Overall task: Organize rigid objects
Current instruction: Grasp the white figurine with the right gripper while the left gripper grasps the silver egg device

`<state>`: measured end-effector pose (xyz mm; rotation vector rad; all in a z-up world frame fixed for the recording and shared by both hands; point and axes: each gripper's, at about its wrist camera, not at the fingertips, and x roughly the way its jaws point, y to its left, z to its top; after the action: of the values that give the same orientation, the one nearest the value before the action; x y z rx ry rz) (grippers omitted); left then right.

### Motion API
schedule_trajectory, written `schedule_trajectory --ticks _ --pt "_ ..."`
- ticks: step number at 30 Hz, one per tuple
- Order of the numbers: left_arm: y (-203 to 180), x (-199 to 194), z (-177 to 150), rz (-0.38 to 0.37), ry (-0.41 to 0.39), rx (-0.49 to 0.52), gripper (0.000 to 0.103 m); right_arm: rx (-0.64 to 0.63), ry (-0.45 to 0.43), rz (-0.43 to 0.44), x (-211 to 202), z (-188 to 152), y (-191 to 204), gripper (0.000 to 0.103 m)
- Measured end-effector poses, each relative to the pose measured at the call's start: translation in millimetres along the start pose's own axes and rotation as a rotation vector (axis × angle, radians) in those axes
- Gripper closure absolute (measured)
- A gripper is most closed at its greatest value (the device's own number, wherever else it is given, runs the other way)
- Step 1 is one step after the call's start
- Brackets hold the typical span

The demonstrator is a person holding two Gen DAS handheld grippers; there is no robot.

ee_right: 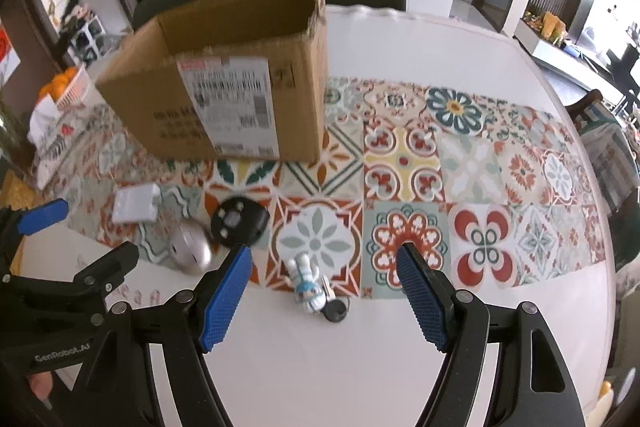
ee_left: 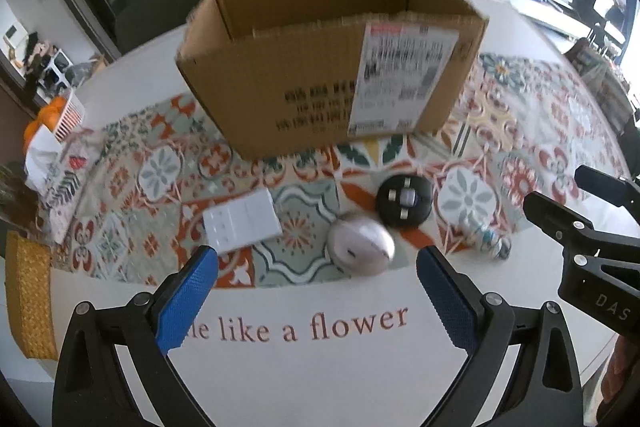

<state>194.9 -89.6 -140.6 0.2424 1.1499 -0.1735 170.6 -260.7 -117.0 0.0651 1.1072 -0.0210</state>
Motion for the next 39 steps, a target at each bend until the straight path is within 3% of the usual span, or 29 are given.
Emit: schedule_trajectory --ticks 17,25,33,39 --pt "-3.6 57.0 -24.1 -0.017 0.176 -0.002 0.002 -0.046 0.169 0.054 63.7 -20.2 5.2 0.030" --pt "2.6 71.1 -31.0 0.012 0.201 -0.007 0.003 -0.064 0.223 0.053 90.4 -22.6 11.3 0.039" --pt "11.4 78.7 -29.9 -0.015 0.200 -0.020 0.003 -0.054 0.229 0.051 98.9 -26.3 15.7 0.044" --pt "17.6 82.5 -28.2 -0.033 0.183 -0.023 0.003 -0.045 0.225 0.030 98.8 -24.0 19.5 0.063"
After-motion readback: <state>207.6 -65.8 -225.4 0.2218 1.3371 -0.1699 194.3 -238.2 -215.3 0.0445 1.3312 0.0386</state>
